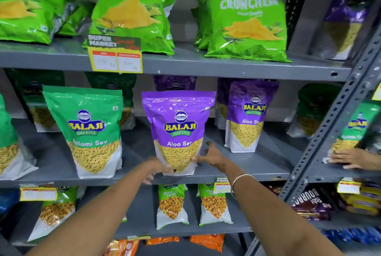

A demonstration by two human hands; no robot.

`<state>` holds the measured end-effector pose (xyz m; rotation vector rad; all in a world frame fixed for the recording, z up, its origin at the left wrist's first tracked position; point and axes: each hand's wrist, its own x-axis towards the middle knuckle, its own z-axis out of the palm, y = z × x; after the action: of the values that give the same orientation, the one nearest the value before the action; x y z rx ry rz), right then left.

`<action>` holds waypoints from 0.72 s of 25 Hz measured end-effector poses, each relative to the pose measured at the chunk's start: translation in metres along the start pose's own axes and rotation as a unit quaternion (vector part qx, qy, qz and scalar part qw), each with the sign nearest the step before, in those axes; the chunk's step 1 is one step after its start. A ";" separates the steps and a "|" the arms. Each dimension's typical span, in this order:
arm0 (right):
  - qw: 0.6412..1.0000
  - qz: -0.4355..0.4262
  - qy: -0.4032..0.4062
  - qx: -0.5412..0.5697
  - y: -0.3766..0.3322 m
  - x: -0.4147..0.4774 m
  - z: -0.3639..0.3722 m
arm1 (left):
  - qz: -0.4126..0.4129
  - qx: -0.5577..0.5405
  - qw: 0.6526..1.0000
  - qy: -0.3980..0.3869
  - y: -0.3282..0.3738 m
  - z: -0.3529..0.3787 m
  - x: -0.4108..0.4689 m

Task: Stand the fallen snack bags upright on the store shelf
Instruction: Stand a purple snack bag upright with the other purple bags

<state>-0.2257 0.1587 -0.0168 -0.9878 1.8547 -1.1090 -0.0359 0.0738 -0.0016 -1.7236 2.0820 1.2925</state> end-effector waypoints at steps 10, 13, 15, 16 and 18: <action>0.985 0.031 0.170 -0.012 0.068 0.029 -0.177 | 0.182 0.017 0.983 -0.031 0.154 0.090 0.003; 0.990 0.040 0.130 0.024 0.079 0.051 -0.218 | 0.198 -0.118 0.971 0.056 0.198 0.113 0.039; 0.994 0.037 0.093 0.053 0.084 0.068 -0.232 | 0.205 -0.203 0.955 0.068 0.215 0.127 0.066; 0.994 0.023 0.084 0.069 0.092 0.080 -0.235 | 0.203 -0.234 0.948 0.069 0.219 0.133 0.076; 0.995 0.010 0.055 0.085 0.095 0.088 -0.235 | 0.193 -0.282 0.935 0.092 0.223 0.145 0.080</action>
<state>-0.4907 0.1916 -0.0406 -0.8234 1.8172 -1.3091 -0.3102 0.1073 -0.0246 -1.7302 2.4079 2.0885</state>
